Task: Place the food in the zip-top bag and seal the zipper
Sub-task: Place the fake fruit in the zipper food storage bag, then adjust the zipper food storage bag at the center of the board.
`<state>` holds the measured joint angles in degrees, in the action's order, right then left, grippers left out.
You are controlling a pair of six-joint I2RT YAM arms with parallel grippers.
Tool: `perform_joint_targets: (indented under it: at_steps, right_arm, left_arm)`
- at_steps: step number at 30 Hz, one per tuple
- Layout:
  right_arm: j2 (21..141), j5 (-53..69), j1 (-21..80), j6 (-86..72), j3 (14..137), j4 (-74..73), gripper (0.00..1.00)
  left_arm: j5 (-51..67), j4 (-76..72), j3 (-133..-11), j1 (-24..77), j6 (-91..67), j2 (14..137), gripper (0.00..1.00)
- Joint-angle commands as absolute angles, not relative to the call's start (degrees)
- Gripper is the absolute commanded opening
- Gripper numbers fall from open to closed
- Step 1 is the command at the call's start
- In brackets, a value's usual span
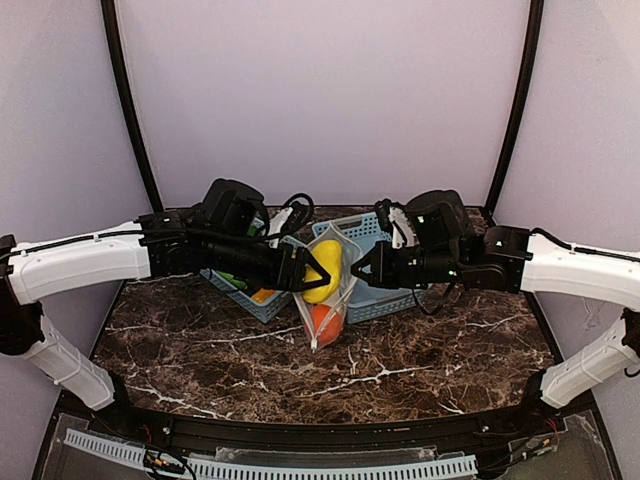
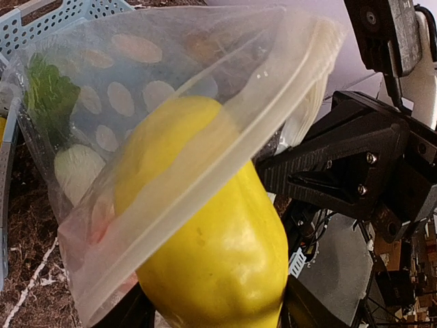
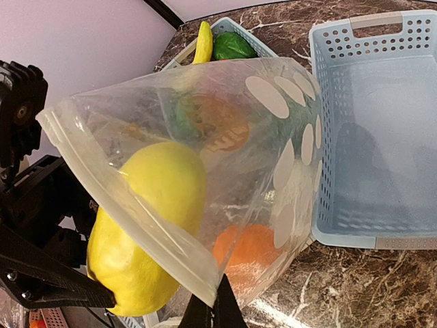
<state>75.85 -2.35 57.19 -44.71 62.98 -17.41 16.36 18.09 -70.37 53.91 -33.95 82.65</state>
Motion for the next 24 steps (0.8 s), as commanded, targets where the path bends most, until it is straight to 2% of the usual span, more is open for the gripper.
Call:
perform_joint_targets:
  at_steps: [1, 9, 17, 24]
  right_arm:
    - [74.5, -2.2, 56.6, -45.2, 63.1, -16.6, 0.0]
    - [73.8, -2.8, 56.6, -45.3, 62.5, -16.6, 0.0]
    - [74.1, -2.8, 56.5, -45.2, 62.8, -16.7, 0.0]
    - [73.8, -2.9, 56.6, -45.1, 62.7, -16.7, 0.0]
  left_arm:
    - [12.3, 17.0, -72.1, 54.1, -36.2, 83.1, 0.63]
    - [11.2, 15.9, -71.4, 54.1, -36.8, 84.0, 0.76]
    - [15.5, 9.5, -68.5, 54.1, -35.2, 80.6, 0.79]
    - [18.0, 7.2, -65.5, 54.0, -29.2, 71.6, 0.82]
